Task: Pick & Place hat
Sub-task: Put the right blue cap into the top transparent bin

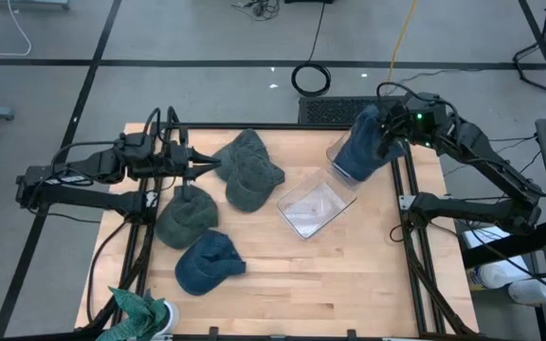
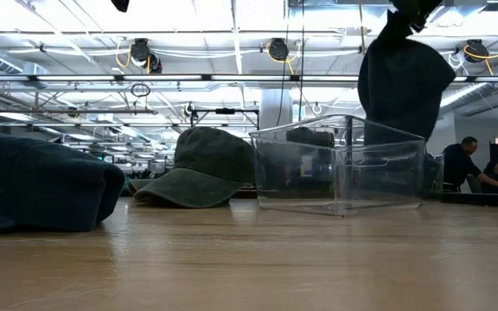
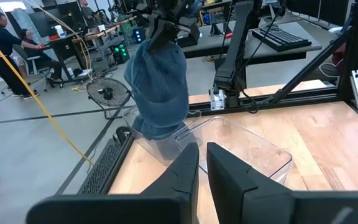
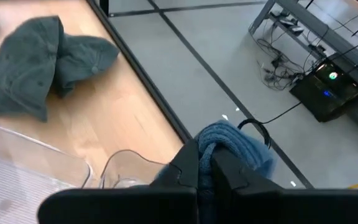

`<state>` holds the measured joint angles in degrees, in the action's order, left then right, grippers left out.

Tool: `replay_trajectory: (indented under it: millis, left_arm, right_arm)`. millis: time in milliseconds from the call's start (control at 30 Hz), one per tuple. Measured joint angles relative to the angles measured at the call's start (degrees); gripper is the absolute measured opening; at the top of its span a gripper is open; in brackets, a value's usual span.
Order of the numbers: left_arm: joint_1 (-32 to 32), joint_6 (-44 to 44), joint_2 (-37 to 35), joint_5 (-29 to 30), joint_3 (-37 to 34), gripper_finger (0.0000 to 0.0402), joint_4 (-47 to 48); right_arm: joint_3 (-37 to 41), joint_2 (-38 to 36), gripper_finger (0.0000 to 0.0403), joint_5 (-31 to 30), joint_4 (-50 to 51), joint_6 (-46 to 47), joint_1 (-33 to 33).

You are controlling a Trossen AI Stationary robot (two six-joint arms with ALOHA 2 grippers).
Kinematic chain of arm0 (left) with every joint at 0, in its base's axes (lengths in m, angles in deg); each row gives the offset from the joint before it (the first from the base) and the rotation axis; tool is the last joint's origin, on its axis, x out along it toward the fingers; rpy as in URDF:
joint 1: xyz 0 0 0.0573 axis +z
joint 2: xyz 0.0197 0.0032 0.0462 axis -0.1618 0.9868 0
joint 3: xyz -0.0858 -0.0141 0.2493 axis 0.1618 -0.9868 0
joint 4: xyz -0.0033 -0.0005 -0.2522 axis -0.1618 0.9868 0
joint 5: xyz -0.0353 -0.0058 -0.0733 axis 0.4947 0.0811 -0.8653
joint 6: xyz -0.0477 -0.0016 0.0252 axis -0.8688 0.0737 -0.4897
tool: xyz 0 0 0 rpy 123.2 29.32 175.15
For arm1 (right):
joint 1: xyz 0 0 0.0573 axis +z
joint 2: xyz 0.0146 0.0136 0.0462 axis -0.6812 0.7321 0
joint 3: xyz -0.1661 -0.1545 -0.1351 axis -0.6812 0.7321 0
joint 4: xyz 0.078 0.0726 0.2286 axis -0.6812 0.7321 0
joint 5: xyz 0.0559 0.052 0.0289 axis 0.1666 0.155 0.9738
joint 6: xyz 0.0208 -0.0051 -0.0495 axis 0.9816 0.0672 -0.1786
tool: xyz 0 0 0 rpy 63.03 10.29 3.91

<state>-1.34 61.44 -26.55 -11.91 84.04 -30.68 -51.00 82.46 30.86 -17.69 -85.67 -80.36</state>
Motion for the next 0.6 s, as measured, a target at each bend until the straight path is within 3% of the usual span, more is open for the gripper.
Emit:
replay_trajectory:
  millis: [333,600]
  left_arm:
    - [0.0,0.0,0.0,0.0,0.0,0.0042,0.0]
    - [0.0,-0.1,0.0,0.0,0.0,0.0042,0.0]
  right_arm:
    - [7.5,-0.1,0.0000,2.3,-5.8,-1.6,0.0]
    - [8.5,-0.2,0.0000,11.9,-8.2,1.3,0.0]
